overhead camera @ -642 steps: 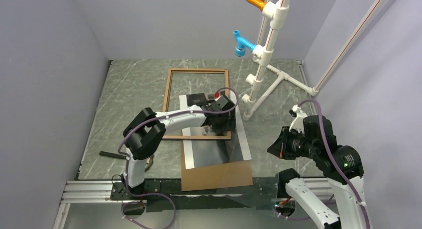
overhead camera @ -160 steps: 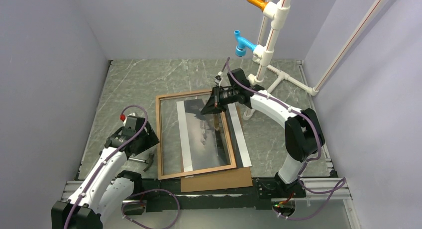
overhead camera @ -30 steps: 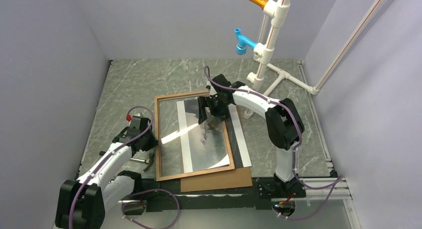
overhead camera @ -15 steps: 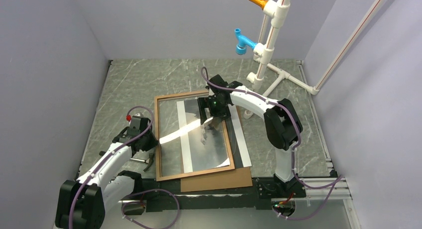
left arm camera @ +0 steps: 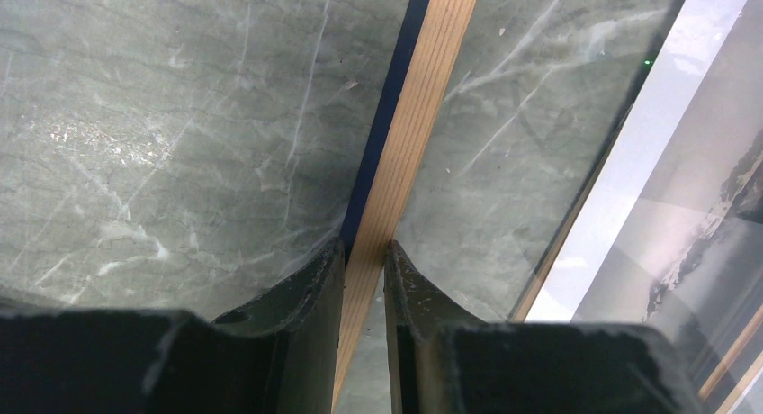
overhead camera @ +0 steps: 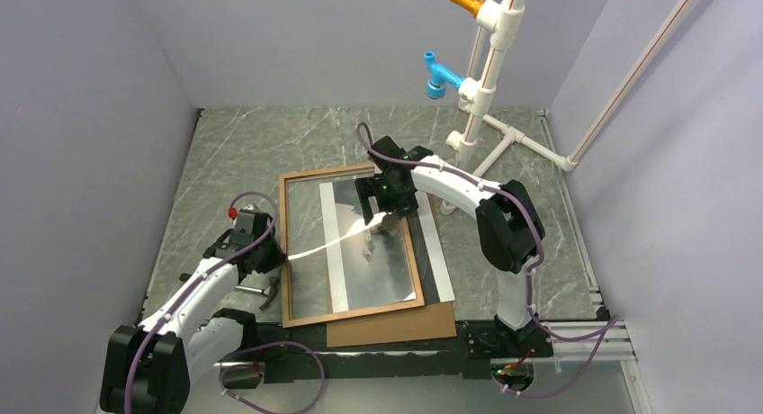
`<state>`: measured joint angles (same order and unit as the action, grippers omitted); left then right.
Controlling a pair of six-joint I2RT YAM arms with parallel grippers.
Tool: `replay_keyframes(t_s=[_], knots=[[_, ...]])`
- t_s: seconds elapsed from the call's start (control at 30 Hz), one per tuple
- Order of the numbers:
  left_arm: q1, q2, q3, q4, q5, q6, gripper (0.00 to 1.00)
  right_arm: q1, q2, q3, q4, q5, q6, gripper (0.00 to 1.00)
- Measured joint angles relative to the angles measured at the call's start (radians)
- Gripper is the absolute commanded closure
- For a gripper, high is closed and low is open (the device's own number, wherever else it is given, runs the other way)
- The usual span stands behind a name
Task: Put the photo into the frame
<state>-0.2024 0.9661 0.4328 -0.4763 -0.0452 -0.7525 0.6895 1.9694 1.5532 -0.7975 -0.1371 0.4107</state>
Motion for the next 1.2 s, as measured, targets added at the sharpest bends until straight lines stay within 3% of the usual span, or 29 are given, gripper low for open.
replay_keyframes(t_s=[1.2], knots=[[0.0,0.0,0.0,0.0,0.0,0.0,0.75,0.08,0.055,0.069,-0.108,0.167,-0.023,0.0]])
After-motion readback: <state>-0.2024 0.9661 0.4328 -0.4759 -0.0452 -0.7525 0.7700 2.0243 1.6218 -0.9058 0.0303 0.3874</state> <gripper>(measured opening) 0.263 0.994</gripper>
